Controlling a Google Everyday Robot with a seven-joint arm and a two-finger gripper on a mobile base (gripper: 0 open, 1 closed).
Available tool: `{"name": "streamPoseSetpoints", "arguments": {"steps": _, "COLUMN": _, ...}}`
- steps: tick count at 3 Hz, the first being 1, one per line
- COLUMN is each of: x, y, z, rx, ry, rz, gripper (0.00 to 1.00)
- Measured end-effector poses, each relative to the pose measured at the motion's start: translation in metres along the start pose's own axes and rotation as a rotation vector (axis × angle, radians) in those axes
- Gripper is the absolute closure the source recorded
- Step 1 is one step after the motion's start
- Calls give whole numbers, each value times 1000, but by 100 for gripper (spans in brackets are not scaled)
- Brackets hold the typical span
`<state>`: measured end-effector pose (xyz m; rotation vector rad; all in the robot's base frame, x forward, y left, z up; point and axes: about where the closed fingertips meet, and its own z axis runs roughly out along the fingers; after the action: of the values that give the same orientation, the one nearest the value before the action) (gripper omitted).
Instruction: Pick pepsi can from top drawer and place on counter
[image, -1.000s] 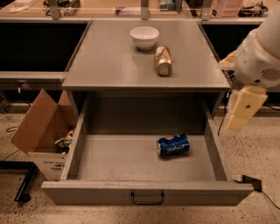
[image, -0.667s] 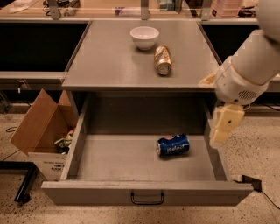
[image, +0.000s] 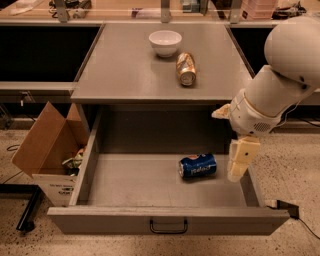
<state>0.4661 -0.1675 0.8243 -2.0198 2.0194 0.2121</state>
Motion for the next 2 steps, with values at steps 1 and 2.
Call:
{"name": "streamPoseSetpoints", "arguments": {"steps": 1, "x": 11, "y": -5, "z": 45, "rx": -22, "ry": -42, "rz": 11, "gripper": 0}}
{"name": "streamPoseSetpoints", "arguments": {"steps": 2, "x": 20, "y": -13, "z": 89, "rx": -31, "ry": -109, "rz": 22, "gripper": 0}}
